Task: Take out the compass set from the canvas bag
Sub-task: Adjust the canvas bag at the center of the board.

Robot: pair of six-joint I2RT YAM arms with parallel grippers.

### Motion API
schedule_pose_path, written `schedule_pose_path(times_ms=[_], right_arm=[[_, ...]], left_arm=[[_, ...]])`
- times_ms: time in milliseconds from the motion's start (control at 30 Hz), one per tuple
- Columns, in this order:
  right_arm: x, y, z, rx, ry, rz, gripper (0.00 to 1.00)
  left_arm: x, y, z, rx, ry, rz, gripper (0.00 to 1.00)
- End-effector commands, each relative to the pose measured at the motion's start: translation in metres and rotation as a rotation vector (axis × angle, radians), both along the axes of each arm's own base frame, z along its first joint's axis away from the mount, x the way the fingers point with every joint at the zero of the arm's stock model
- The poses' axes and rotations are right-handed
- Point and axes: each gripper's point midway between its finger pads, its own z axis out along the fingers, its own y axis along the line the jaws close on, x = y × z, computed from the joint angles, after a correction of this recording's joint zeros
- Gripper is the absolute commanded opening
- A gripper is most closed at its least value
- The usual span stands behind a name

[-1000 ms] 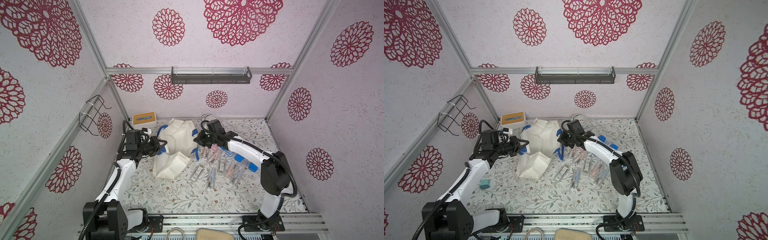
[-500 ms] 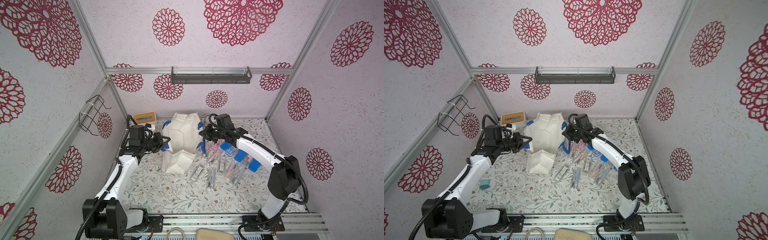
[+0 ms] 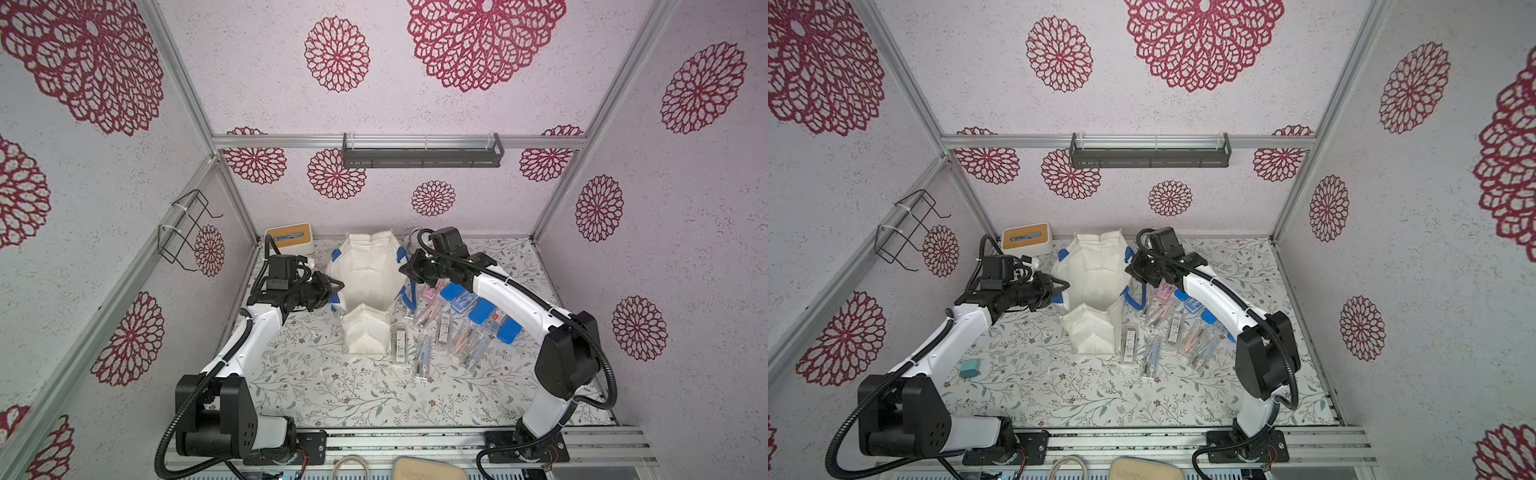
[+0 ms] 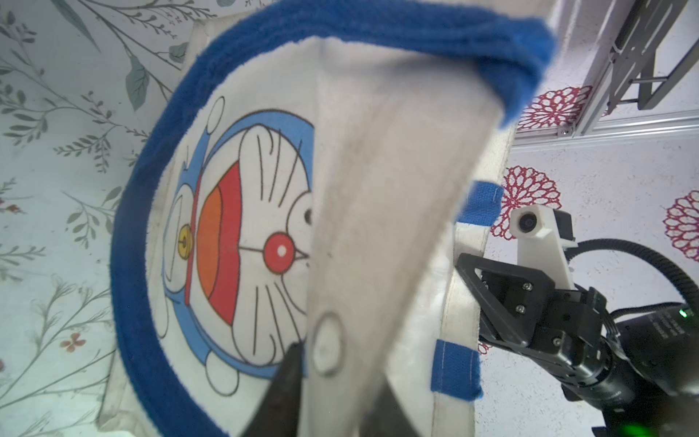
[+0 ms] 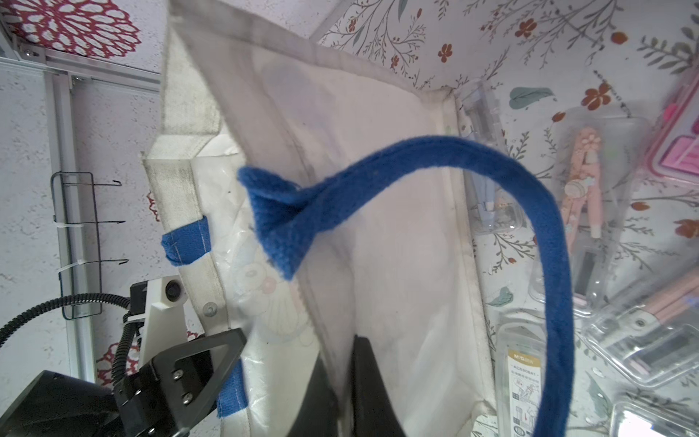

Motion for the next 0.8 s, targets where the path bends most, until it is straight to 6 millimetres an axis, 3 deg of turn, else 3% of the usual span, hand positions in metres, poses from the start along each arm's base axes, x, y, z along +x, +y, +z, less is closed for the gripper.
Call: schedule_pose_path(times_ms=[0, 100, 167, 200, 433, 567, 633, 667, 700, 767], right_arm=[[0.003, -0.005, 0.011, -0.006, -0.059, 0.007, 0.42], [0.003, -0.016, 0.025, -0.039, -0.112, -0.007, 0.70], [0.003, -0.027, 0.033, -0.067, -0.138, -0.018, 0.80], [0.003, -0.035, 0.036, -0.087, -0.148, -0.025, 0.99], [-0.007, -0.103, 0.062, -0.315, -0.260, -0.095, 0.99], [-0.011, -0.163, 0.085, -0.514, -0.378, -0.256, 0.99], [-0.019, -0.179, 0.097, -0.562, -0.483, -0.278, 0.99], [-0.023, -0.197, 0.099, -0.600, -0.513, -0.354, 0.99], [-0.028, -0.216, 0.095, -0.618, -0.528, -0.462, 0.99], [-0.039, -0.236, 0.088, -0.615, -0.607, -0.529, 0.99]], left_arm=[[-0.001, 0.018, 0.018, 0.142, -0.019, 0.043, 0.98], [-0.011, 0.044, 0.036, 0.273, -0.022, 0.136, 0.97], [-0.019, 0.059, 0.052, 0.337, -0.049, 0.198, 0.97], [-0.024, 0.068, 0.061, 0.373, -0.071, 0.232, 0.97], [-0.064, 0.117, 0.120, 0.571, -0.244, 0.435, 0.97], [-0.084, 0.130, 0.154, 0.652, -0.386, 0.472, 0.97], [-0.091, 0.129, 0.160, 0.675, -0.441, 0.459, 0.97], [-0.095, 0.130, 0.158, 0.669, -0.463, 0.470, 0.97], [-0.098, 0.131, 0.158, 0.669, -0.505, 0.483, 0.97], [-0.105, 0.140, 0.156, 0.686, -0.566, 0.549, 0.97]])
